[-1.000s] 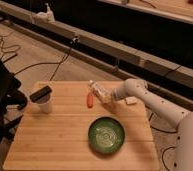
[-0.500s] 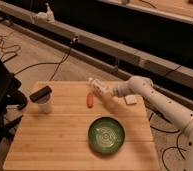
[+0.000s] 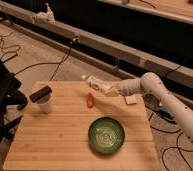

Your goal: Place the bottle in the ceramic bowl

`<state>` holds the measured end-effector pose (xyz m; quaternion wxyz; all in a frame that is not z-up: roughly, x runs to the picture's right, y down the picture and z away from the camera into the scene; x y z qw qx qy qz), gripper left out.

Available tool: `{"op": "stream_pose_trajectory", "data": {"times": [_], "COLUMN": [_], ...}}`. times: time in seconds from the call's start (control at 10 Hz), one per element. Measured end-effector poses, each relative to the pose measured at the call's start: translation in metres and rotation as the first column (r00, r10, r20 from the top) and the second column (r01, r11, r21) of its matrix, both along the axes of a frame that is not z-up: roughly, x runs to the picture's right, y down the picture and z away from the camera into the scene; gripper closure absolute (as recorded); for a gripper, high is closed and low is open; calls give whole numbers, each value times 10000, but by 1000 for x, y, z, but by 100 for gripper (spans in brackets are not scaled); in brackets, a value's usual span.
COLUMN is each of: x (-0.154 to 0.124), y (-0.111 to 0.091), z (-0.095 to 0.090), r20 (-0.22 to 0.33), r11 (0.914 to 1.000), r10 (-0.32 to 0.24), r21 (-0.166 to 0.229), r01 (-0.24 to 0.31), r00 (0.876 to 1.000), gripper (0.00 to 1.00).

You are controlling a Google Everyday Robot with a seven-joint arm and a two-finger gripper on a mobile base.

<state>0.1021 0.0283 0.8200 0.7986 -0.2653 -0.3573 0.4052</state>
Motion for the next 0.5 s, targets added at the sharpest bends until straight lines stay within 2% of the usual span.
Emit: {"op": "stream_pose_trajectory", "data": {"times": [0.1,0.2,0.3,0.5], "x": [8,20,33,61], "y": [18,37,53,79], "z": [-13,-21,-25,-24], "r20": [631,1119,1398,1598], "r11": [9980,9922,9850,9627], "r10": [-628,-1233,-1675,-2502], "r21": [34,-28,-169,-643], "r01": [627,1244,1715,2630], "r00": [9960,9860,9759,9549], "gripper": [100,100,100,100]}}
